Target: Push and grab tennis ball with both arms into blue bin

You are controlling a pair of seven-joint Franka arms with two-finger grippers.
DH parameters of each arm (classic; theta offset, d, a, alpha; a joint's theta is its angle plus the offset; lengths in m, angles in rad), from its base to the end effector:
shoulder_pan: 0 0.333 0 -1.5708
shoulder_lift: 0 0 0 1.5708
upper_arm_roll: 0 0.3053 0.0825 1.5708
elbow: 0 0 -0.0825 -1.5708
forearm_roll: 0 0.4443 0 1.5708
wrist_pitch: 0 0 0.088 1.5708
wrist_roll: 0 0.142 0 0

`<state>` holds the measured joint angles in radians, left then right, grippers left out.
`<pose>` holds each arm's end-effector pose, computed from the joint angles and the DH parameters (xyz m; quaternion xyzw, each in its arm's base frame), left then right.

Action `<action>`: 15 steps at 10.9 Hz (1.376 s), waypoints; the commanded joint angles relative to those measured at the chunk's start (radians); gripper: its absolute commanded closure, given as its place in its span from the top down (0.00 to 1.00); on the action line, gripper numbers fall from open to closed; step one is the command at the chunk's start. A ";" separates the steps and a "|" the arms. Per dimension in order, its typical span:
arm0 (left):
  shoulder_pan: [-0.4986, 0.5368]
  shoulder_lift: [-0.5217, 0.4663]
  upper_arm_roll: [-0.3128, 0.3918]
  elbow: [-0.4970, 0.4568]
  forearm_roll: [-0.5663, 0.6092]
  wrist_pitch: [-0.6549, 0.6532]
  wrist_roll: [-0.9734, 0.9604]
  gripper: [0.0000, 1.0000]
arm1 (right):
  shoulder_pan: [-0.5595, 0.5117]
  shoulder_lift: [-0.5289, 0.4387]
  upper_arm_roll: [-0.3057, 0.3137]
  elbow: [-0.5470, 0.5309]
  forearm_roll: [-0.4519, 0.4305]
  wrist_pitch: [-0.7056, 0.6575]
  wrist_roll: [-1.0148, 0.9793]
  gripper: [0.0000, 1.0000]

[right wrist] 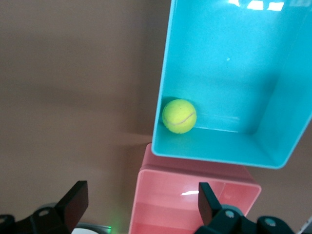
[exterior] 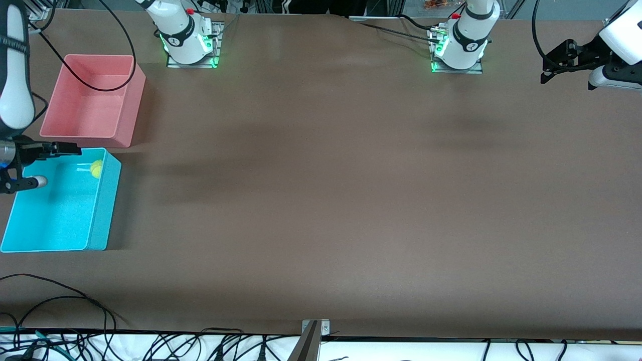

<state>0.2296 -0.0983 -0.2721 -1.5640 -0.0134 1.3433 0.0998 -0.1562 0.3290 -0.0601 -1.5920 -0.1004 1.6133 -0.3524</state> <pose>0.5555 -0.0326 0.6198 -0.9955 0.0706 0.0631 0.0047 0.6456 -0.1533 0.3596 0.9835 0.0769 -0.1632 0.0138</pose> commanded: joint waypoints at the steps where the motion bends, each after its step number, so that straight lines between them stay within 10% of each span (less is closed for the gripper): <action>1: 0.000 0.014 -0.004 0.032 0.001 -0.018 0.001 1.00 | 0.069 -0.128 0.000 -0.017 -0.033 -0.050 0.131 1.00; 8: -0.009 0.014 -0.009 0.033 0.004 -0.018 0.000 1.00 | 0.067 -0.249 0.020 0.041 0.086 -0.127 0.141 1.00; 15: 0.000 0.014 -0.006 0.033 -0.003 -0.018 0.001 1.00 | 0.084 -0.487 0.011 -0.286 0.117 0.149 0.257 1.00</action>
<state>0.2264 -0.0974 -0.2769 -1.5624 -0.0134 1.3430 0.0998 -0.0856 -0.0460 -0.0493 -1.7262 -0.0036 1.6666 -0.1745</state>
